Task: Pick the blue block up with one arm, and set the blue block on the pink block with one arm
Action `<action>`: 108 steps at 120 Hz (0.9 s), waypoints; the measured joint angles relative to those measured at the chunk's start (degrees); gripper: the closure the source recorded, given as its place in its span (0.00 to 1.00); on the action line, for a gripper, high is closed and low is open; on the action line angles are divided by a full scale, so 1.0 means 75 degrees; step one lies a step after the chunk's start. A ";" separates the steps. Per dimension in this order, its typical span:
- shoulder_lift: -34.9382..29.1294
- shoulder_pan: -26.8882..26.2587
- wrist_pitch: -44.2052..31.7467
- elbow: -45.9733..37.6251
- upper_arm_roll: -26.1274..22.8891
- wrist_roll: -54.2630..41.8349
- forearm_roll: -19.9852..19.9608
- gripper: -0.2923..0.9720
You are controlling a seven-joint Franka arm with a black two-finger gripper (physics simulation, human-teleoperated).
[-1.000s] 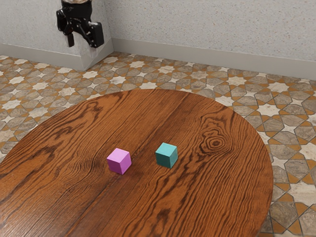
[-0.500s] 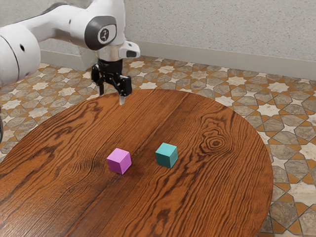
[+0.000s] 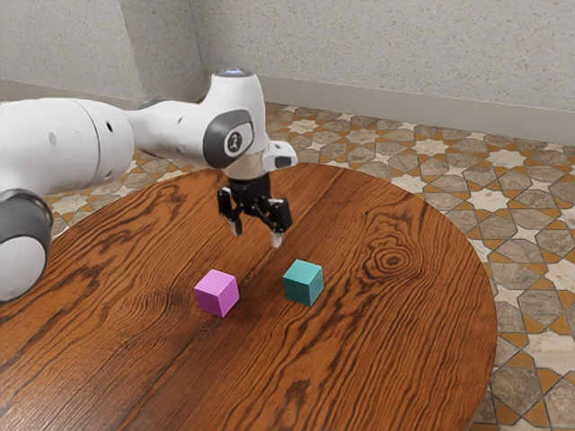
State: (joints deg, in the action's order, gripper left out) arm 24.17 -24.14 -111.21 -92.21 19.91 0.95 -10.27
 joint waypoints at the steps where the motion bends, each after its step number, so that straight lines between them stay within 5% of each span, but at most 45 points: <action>1: -0.0001 -0.0016 -0.0017 -0.0020 -0.0001 0.0005 -0.0015 0.23; 50: 0.0473 -0.0477 -0.0758 -0.0359 -0.0110 0.0213 -0.0514 0.23; 108: 0.1604 0.0088 -0.1033 0.0532 -0.0610 0.0237 -0.0530 0.23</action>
State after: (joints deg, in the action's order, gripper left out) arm 36.20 -23.48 -118.96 -88.22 15.33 2.73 -14.24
